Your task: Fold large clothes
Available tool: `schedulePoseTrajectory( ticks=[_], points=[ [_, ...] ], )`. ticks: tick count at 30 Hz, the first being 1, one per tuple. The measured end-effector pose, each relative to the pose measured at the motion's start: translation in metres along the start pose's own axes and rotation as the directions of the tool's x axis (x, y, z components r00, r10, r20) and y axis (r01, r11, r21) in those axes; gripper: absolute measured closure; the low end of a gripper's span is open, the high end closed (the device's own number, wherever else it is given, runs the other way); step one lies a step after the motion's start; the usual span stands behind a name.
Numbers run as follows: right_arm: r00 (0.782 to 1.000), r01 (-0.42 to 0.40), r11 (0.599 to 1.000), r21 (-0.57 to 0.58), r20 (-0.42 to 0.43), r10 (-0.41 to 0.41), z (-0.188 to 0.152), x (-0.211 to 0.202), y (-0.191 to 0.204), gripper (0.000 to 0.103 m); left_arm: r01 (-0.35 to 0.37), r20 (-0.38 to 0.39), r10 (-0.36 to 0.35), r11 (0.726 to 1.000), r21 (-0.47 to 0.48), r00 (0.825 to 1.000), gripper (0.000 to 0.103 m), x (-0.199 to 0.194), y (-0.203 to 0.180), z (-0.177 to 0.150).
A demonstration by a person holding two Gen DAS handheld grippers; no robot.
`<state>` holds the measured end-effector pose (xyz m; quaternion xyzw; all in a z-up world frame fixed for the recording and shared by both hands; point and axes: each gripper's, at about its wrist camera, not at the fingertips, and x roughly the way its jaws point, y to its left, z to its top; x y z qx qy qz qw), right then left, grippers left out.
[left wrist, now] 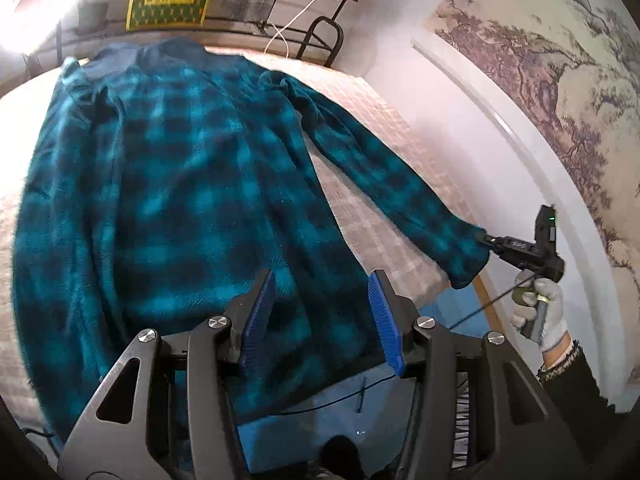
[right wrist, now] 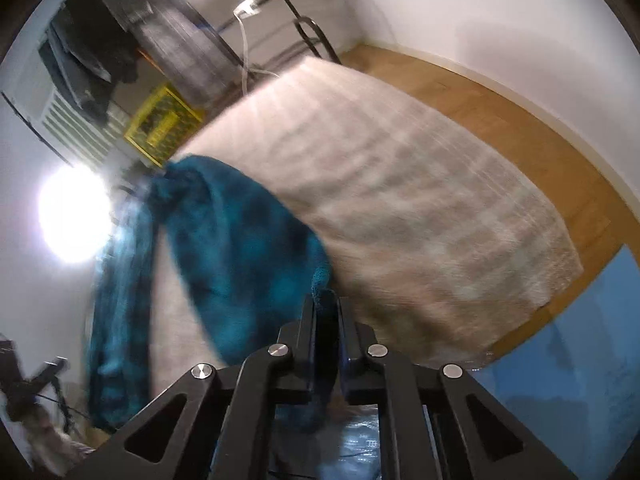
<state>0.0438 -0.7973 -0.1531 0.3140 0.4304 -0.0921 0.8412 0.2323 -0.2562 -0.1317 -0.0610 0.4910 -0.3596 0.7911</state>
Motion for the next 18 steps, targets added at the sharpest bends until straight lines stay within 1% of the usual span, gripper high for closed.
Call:
schedulePoseTrajectory(
  ticks=[1,2,4,6,8,10,12,13,15,18],
  points=[
    [1.0,-0.016,1.0,0.001,0.008,0.016,0.001,-0.003,0.006,0.097,0.004,-0.006,-0.004,1.0,-0.003,1.0,0.054,0.004,0.004,0.003],
    [0.999,-0.041,0.999,-0.009,0.029,0.041,0.001,-0.011,0.021,0.097,0.011,-0.012,-0.011,1.0,-0.003,1.0,0.054,0.008,0.009,0.007],
    [0.996,-0.072,0.997,-0.021,0.048,0.073,0.0,-0.02,0.042,0.097,0.019,-0.008,-0.019,1.0,-0.005,1.0,0.054,0.012,0.014,0.012],
    [0.99,-0.125,0.991,-0.044,0.056,0.128,-0.003,-0.028,0.071,0.098,0.034,0.005,-0.034,0.999,-0.011,0.999,0.054,0.014,0.021,0.016],
    [0.983,-0.171,0.982,-0.079,0.057,0.176,-0.008,-0.034,0.101,0.098,0.056,0.021,-0.055,0.998,-0.034,0.998,0.054,0.016,0.029,0.021],
    [0.973,-0.218,0.968,-0.125,0.051,0.226,-0.015,-0.038,0.133,0.098,0.083,0.033,-0.081,0.994,-0.077,0.996,0.054,0.02,0.043,0.025],
    [0.961,-0.266,0.947,-0.181,0.024,0.275,-0.022,-0.038,0.168,0.098,0.11,0.037,-0.106,0.985,-0.13,0.994,0.054,0.023,0.055,0.027],
    [0.951,-0.302,0.928,-0.217,-0.007,0.308,-0.031,-0.035,0.19,0.098,0.12,0.037,-0.115,0.98,-0.158,0.993,0.054,0.023,0.062,0.027],
    [0.935,-0.352,0.895,-0.273,-0.063,0.348,-0.046,-0.028,0.223,0.098,0.141,0.037,-0.136,0.968,-0.208,0.99,0.054,0.024,0.075,0.026],
    [0.911,-0.412,0.839,-0.357,-0.167,0.376,-0.076,-0.008,0.266,0.098,0.167,0.047,-0.161,0.951,-0.261,0.986,0.054,0.023,0.089,0.026]
  ],
)
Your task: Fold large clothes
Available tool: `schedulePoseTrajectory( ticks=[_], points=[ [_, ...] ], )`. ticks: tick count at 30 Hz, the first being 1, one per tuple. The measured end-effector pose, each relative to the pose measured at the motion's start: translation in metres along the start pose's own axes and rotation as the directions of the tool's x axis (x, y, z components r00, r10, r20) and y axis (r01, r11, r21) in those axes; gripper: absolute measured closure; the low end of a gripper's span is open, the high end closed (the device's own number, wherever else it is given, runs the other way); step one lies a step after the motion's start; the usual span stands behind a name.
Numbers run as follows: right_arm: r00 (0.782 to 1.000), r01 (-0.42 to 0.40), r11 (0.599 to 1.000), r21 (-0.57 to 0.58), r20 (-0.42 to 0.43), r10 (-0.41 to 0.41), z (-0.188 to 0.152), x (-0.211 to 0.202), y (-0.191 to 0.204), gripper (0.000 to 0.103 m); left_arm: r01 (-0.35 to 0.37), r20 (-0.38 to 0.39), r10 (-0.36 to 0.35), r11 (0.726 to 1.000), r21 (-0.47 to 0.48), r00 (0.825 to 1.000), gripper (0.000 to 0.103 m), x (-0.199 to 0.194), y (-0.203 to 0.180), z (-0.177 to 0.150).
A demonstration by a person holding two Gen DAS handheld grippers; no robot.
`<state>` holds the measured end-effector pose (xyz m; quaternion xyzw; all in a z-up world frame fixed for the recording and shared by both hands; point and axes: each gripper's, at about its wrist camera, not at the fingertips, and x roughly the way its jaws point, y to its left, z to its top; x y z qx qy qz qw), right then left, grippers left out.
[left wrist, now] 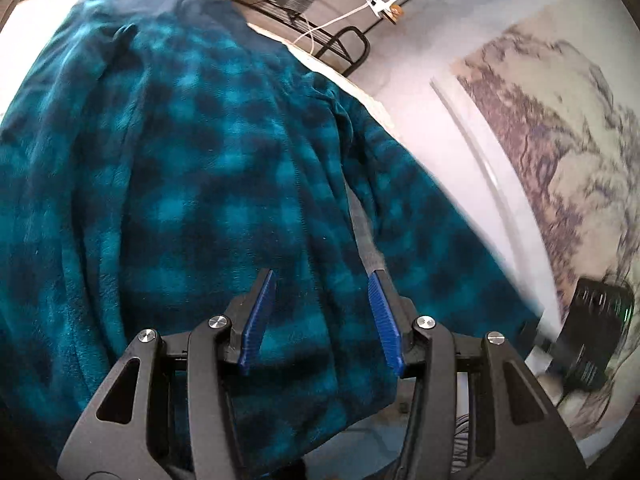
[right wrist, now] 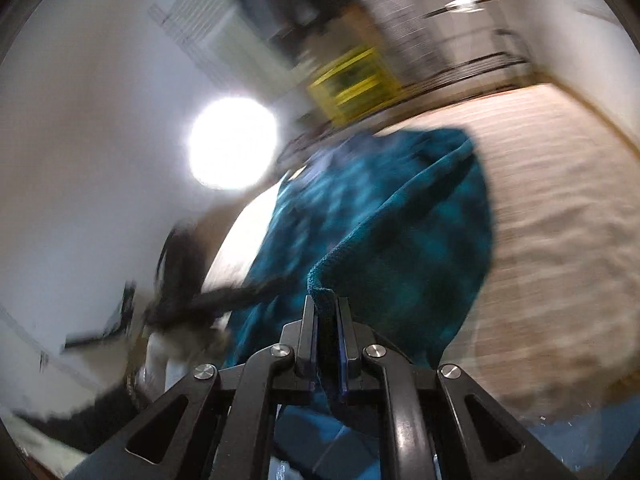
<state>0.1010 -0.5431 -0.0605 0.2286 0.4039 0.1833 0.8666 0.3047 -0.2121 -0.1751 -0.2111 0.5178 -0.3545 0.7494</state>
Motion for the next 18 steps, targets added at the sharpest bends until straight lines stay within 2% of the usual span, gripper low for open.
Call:
schedulePoseTrajectory(
  ticks=[3,6,8,11,12,14,15,18],
  points=[
    [0.992,-0.017,0.995,-0.094,-0.124,0.005,-0.021,0.05,0.026,0.098,0.01,-0.022,-0.011,0.999,-0.037,1.0,0.054,0.004,0.007,0.0],
    [0.972,-0.022,0.994,-0.103,-0.233,-0.002,-0.04,0.092,0.025,0.098,0.016,-0.058,-0.017,1.0,-0.023,0.998,0.054,0.015,0.004,-0.006],
    [0.957,-0.014,0.994,-0.11,-0.289,-0.018,-0.048,0.109,0.021,0.097,0.013,-0.077,-0.014,1.0,-0.02,0.997,0.054,0.022,0.004,-0.011],
    [0.946,-0.025,0.99,-0.137,-0.324,-0.021,-0.051,0.116,0.022,0.095,-0.017,-0.108,0.014,1.0,-0.021,0.994,0.054,0.036,0.006,-0.018],
    [0.944,-0.033,0.989,-0.142,-0.331,-0.016,-0.053,0.116,0.024,0.091,-0.016,-0.125,0.012,0.999,-0.029,0.992,0.054,0.042,0.008,-0.021],
    [0.936,-0.056,0.988,-0.146,-0.351,0.001,-0.05,0.114,0.024,0.076,-0.008,-0.157,0.003,0.999,-0.032,0.988,0.054,0.053,0.009,-0.026],
    [0.931,-0.066,0.986,-0.154,-0.364,0.005,-0.048,0.112,0.023,0.064,-0.007,-0.167,0.003,1.0,-0.025,0.986,0.054,0.056,0.008,-0.029],
    [0.943,-0.077,0.977,-0.2,-0.334,0.006,-0.033,0.09,0.018,0.063,0.002,-0.191,-0.002,1.0,-0.004,0.981,0.054,0.066,0.002,-0.033]
  ],
)
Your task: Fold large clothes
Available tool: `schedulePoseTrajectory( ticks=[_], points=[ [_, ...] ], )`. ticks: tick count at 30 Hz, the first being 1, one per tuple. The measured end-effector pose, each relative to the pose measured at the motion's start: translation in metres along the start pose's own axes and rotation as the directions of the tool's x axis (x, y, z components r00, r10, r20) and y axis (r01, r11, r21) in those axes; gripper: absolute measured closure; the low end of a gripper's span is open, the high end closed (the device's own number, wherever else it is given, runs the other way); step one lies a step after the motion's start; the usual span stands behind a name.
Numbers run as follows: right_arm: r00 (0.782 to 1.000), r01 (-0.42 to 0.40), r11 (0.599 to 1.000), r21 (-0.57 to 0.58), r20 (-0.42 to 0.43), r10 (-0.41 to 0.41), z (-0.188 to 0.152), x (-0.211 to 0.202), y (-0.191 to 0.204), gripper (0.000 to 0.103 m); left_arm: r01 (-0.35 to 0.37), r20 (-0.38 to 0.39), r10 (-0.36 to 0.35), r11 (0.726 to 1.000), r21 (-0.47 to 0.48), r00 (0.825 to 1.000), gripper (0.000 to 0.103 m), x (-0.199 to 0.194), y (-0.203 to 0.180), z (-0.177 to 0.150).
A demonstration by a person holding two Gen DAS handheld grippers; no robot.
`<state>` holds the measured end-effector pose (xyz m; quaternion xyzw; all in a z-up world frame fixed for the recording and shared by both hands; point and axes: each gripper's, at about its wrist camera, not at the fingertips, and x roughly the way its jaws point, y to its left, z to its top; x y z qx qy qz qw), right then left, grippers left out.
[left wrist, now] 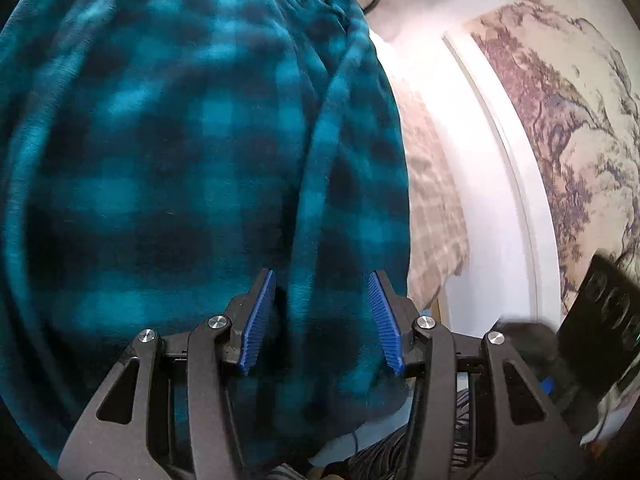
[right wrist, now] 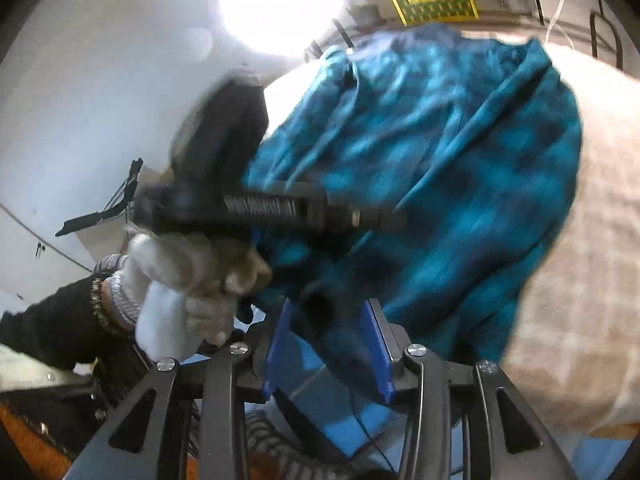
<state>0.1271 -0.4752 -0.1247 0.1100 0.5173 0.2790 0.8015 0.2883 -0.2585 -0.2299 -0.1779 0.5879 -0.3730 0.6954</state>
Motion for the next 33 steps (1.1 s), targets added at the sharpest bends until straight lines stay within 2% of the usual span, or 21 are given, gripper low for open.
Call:
schedulePoseTrajectory(
  ticks=[2,4,6,9,12,16,18,21,22,25,26,28,29,30,31,33],
  points=[
    [0.999,0.008,1.0,-0.003,0.043,-0.008,0.012,-0.021,-0.011,0.062,-0.015,-0.003,0.015,1.0,0.027,1.0,0.054,0.004,-0.005,-0.001],
    [0.993,0.048,0.998,0.026,0.104,-0.051,0.031,-0.041,-0.03,0.058,-0.034,0.0,0.034,0.998,0.054,0.999,0.06,0.008,-0.008,-0.001],
    [0.985,0.078,0.995,0.061,0.148,-0.087,0.052,-0.053,-0.048,0.058,-0.065,-0.004,0.066,0.994,0.085,0.998,0.093,0.013,-0.014,0.0],
    [0.968,0.124,0.985,0.121,0.203,-0.147,0.089,-0.063,-0.083,0.058,-0.057,0.001,0.057,0.994,0.095,0.998,0.1,0.014,-0.016,0.001],
    [0.951,0.183,0.969,0.166,0.218,-0.217,0.13,-0.059,-0.118,0.056,-0.004,0.007,0.004,0.995,0.104,1.0,0.102,0.006,-0.024,-0.001],
    [0.936,0.212,0.943,0.258,0.224,-0.272,0.186,-0.042,-0.17,0.053,0.048,0.013,-0.051,0.986,0.16,0.999,0.103,-0.008,-0.042,-0.009],
    [0.934,0.227,0.93,0.29,0.206,-0.293,0.215,-0.025,-0.194,0.047,0.068,0.009,-0.071,0.984,0.167,0.997,0.103,-0.013,-0.046,-0.014],
    [0.923,0.269,0.9,0.344,0.175,-0.343,0.25,-0.002,-0.222,0.045,0.083,0.004,-0.085,0.985,0.154,0.996,0.103,-0.017,-0.044,-0.014],
    [0.923,0.266,0.894,0.359,0.171,-0.344,0.264,0.009,-0.23,0.045,0.085,0.003,-0.087,0.985,0.147,0.996,0.103,-0.016,-0.044,-0.012],
    [0.943,0.217,0.896,0.387,0.155,-0.296,0.29,0.035,-0.241,0.045,0.092,0.0,-0.093,0.987,0.134,0.996,0.103,-0.016,-0.044,-0.01],
    [0.942,0.23,0.897,0.378,0.143,-0.302,0.294,0.041,-0.24,0.046,0.097,-0.003,-0.097,0.986,0.134,0.995,0.103,-0.015,-0.045,-0.01],
    [0.914,0.348,0.87,0.349,0.082,-0.398,0.308,0.06,-0.24,0.046,0.093,-0.004,-0.094,0.985,0.146,0.996,0.103,-0.016,-0.047,-0.01],
    [0.904,0.38,0.86,0.34,0.061,-0.423,0.312,0.068,-0.241,0.049,0.091,-0.006,-0.092,0.984,0.153,0.996,0.103,-0.015,-0.049,-0.01],
    [0.897,0.404,0.851,0.335,0.036,-0.44,0.314,0.075,-0.243,0.077,0.094,-0.008,-0.094,0.984,0.153,0.996,0.103,-0.015,-0.049,-0.01],
    [0.893,0.417,0.843,0.338,0.018,-0.449,0.314,0.078,-0.244,0.098,0.096,-0.01,-0.095,0.984,0.152,0.995,0.103,-0.014,-0.048,-0.01],
    [0.878,0.439,0.822,0.362,0.02,-0.478,0.313,0.075,-0.244,0.1,0.107,-0.011,-0.106,0.985,0.135,0.994,0.103,-0.014,-0.047,-0.009]
  ],
)
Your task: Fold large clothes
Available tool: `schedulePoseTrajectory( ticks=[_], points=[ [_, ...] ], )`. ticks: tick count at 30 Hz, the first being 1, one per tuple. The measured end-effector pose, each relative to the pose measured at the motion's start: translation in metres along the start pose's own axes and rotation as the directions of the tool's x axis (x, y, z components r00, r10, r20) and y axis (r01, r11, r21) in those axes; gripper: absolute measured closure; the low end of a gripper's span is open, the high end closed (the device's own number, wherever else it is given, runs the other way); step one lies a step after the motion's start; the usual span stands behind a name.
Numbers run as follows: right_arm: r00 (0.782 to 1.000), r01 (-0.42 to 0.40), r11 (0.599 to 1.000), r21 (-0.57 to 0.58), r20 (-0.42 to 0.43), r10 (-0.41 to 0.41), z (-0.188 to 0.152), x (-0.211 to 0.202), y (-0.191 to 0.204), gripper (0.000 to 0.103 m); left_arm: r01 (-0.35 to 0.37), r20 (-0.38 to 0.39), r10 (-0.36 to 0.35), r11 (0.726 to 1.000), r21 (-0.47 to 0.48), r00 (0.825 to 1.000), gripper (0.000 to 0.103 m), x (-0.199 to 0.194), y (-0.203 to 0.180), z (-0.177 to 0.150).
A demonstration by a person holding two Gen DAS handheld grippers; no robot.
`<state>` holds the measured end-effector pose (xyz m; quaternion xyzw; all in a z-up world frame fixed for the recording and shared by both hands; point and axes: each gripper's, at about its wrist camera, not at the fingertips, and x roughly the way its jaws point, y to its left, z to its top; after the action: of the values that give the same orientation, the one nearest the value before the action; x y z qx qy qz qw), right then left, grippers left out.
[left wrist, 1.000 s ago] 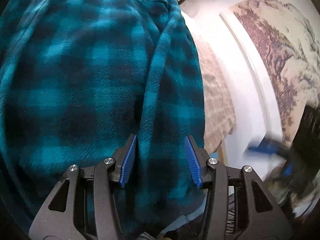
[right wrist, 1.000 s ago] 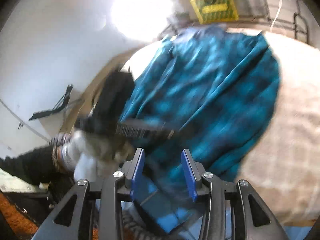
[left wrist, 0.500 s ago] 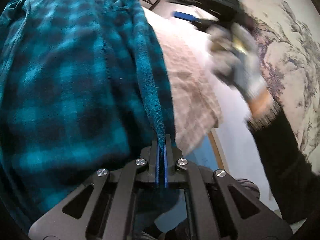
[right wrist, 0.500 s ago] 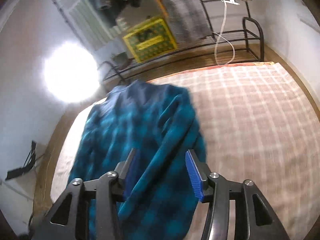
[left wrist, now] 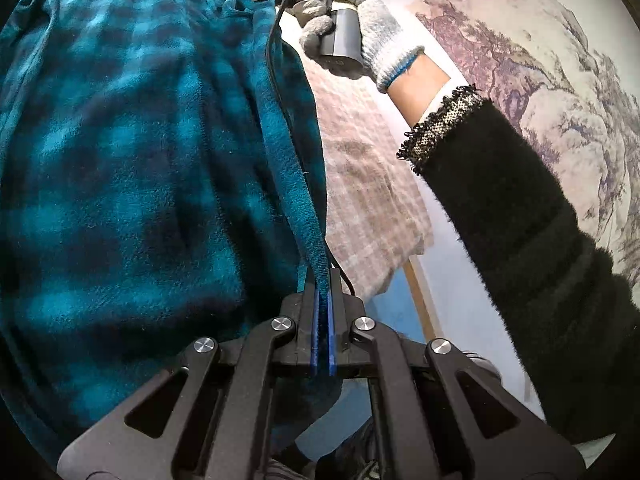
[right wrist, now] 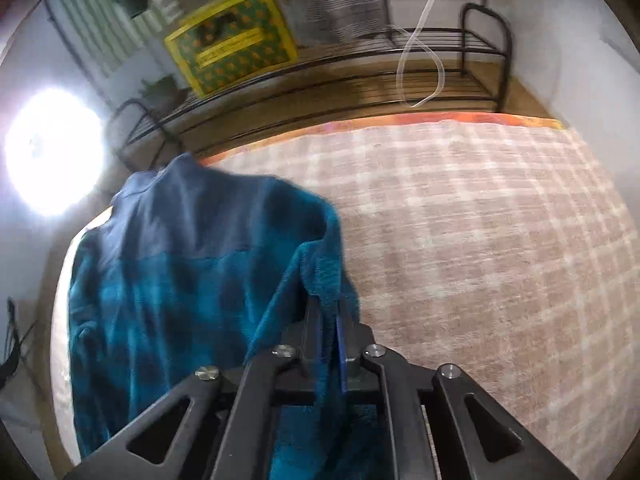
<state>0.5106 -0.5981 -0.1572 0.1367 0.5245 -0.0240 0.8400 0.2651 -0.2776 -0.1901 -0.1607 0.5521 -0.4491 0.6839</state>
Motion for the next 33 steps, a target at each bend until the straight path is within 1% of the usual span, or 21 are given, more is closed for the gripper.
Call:
schedulePoseTrajectory(
  ticks=[2,4,6,7,9,11,13,14,16,17,19,20,21,22,24,26,27,28,30,31,33],
  points=[
    [0.999,0.014,1.0,-0.019,0.043,-0.014,0.003,-0.017,0.005,0.101,0.013,0.003,-0.013,1.0,-0.01,1.0,0.103,-0.002,0.0,0.0],
    [0.993,0.08,0.994,-0.076,0.093,-0.073,0.007,-0.038,0.018,0.101,0.019,0.014,-0.019,1.0,-0.01,1.0,0.103,-0.008,0.0,-0.002],
    [0.986,0.123,0.982,-0.143,0.132,-0.104,0.01,-0.057,0.038,0.101,0.025,0.026,-0.025,1.0,-0.013,0.999,0.103,-0.015,0.002,-0.005],
    [0.986,0.112,0.976,-0.185,0.144,-0.086,0.012,-0.065,0.053,0.101,0.025,0.027,-0.025,0.999,-0.022,0.999,0.103,-0.018,0.006,-0.007],
    [0.988,0.1,0.966,-0.24,0.141,-0.068,0.015,-0.067,0.076,0.101,0.027,0.027,-0.026,0.998,-0.05,0.999,0.103,-0.023,0.016,-0.012],
    [0.992,0.086,0.95,-0.3,0.118,-0.052,0.014,-0.055,0.107,0.101,0.025,0.03,-0.022,0.997,-0.079,0.999,0.103,-0.028,0.025,-0.016],
    [0.995,0.075,0.933,-0.352,0.09,-0.046,0.01,-0.034,0.133,0.101,0.017,0.035,-0.014,0.994,-0.105,0.999,0.103,-0.034,0.036,-0.02],
    [0.997,0.06,0.925,-0.374,0.07,-0.037,0.007,-0.02,0.146,0.101,0.008,0.029,-0.005,0.995,-0.103,1.0,0.103,-0.035,0.039,-0.02],
    [0.999,0.038,0.919,-0.393,0.03,-0.028,0.001,0.008,0.164,0.101,-0.033,0.023,0.036,0.99,-0.136,0.999,0.103,-0.032,0.05,-0.02],
    [0.999,0.035,0.914,-0.405,0.016,-0.031,-0.001,0.023,0.172,0.1,-0.042,0.017,0.045,0.988,-0.151,0.999,0.103,-0.031,0.054,-0.02],
    [0.998,0.053,0.901,-0.431,-0.009,-0.063,-0.008,0.047,0.18,0.095,-0.051,-0.003,0.052,0.982,-0.181,0.999,0.103,-0.027,0.06,-0.02],
    [0.998,0.049,0.9,-0.433,-0.016,-0.062,-0.011,0.051,0.182,0.09,-0.062,-0.006,0.062,0.982,-0.181,0.998,0.103,-0.026,0.061,-0.02],
    [0.998,0.038,0.904,-0.426,-0.023,-0.053,-0.013,0.051,0.18,0.078,-0.078,-0.005,0.078,0.983,-0.168,0.997,0.103,-0.024,0.059,-0.02],
    [0.999,0.025,0.913,-0.407,-0.023,-0.038,-0.013,0.048,0.176,0.074,-0.086,-0.009,0.086,0.984,-0.159,0.996,0.103,-0.023,0.058,-0.02],
    [0.999,-0.046,0.935,-0.351,-0.021,0.042,-0.011,0.027,0.161,0.072,-0.111,-0.014,0.11,0.981,-0.158,0.994,0.103,-0.021,0.058,-0.021],
    [0.997,-0.072,0.943,-0.324,0.015,0.081,-0.009,-0.003,0.146,0.066,-0.135,-0.018,0.134,0.977,-0.164,0.991,0.102,-0.02,0.058,-0.021],
    [0.996,-0.071,0.948,-0.31,0.038,0.087,-0.009,-0.019,0.138,0.063,-0.146,-0.019,0.145,0.977,-0.158,0.989,0.097,-0.02,0.058,-0.022],
    [0.993,-0.079,0.954,-0.29,0.056,0.1,-0.01,-0.037,0.128,0.062,-0.157,-0.017,0.157,0.976,-0.148,0.988,0.094,-0.021,0.058,-0.024],
    [0.985,-0.123,0.959,-0.254,0.085,0.149,-0.018,-0.078,0.105,0.062,-0.157,-0.011,0.157,0.978,-0.135,0.988,0.079,-0.026,0.059,-0.032],
    [0.983,-0.122,0.961,-0.249,0.104,0.152,-0.022,-0.095,0.097,0.062,-0.162,-0.007,0.162,0.979,-0.123,0.987,0.078,-0.028,0.058,-0.034],
    [0.974,-0.145,0.961,-0.234,0.135,0.179,-0.04,-0.134,0.076,0.062,-0.199,0.023,0.202,0.976,-0.087,0.979,0.077,-0.035,0.054,-0.036]
  ],
)
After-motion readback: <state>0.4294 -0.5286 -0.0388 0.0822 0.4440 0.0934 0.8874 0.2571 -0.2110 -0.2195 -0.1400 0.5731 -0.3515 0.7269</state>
